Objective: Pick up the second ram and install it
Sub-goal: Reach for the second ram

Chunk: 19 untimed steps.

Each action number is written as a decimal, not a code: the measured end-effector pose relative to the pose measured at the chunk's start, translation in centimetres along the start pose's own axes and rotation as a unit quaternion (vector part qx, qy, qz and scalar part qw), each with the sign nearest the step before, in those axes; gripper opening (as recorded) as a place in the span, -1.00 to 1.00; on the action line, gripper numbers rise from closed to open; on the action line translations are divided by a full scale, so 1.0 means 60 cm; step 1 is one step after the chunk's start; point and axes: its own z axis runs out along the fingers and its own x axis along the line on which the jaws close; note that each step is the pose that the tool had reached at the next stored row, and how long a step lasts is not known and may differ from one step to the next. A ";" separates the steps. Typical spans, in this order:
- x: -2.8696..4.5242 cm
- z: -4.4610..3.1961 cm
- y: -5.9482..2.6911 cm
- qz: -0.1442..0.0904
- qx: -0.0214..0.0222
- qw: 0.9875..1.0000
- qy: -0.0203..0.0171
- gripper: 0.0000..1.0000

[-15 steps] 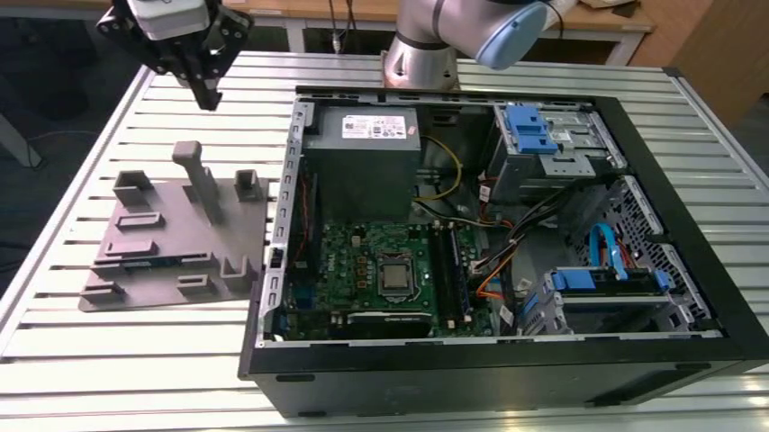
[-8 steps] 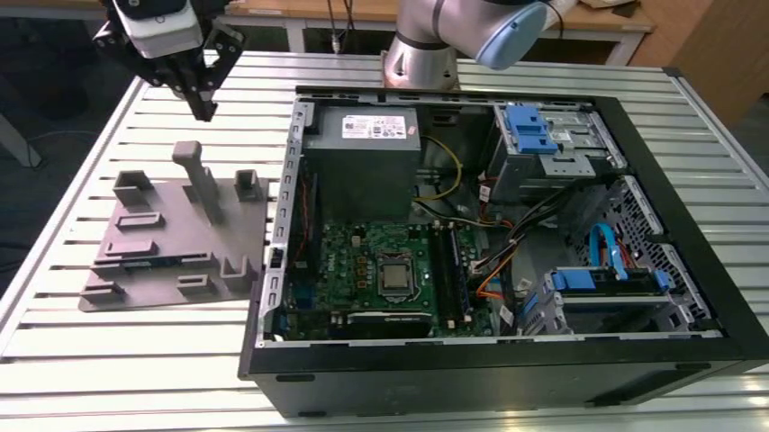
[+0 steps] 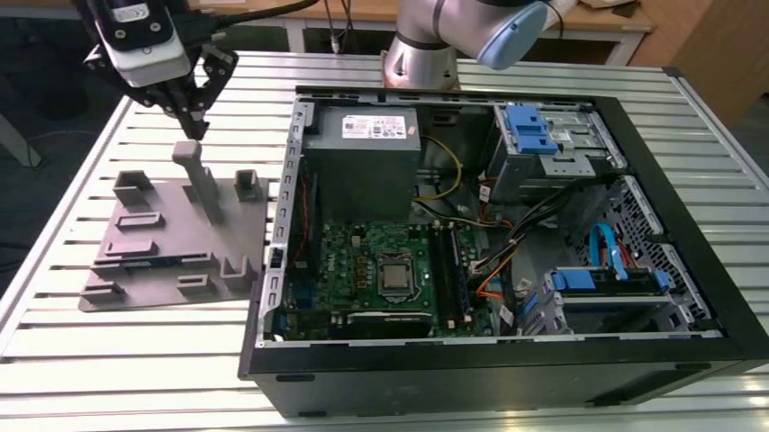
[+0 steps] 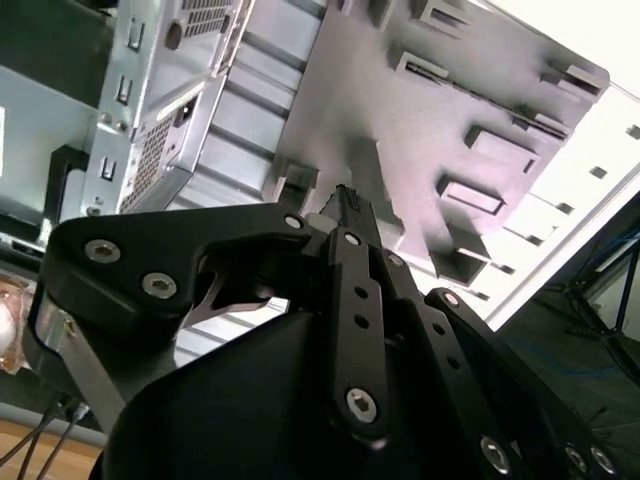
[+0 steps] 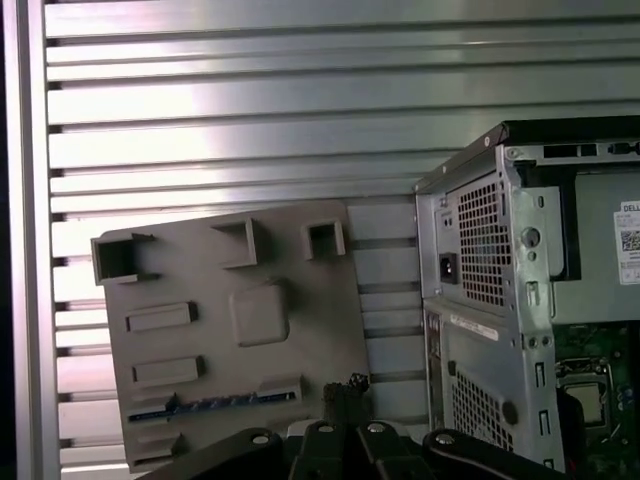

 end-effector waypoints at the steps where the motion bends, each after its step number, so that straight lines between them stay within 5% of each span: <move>1: 0.004 0.001 -0.002 0.000 0.000 1.000 0.000 -0.79; 9: 0.040 0.011 -0.017 0.000 0.000 1.000 0.000 -0.79; 19: 0.070 0.024 -0.027 0.000 0.000 1.000 0.000 -0.79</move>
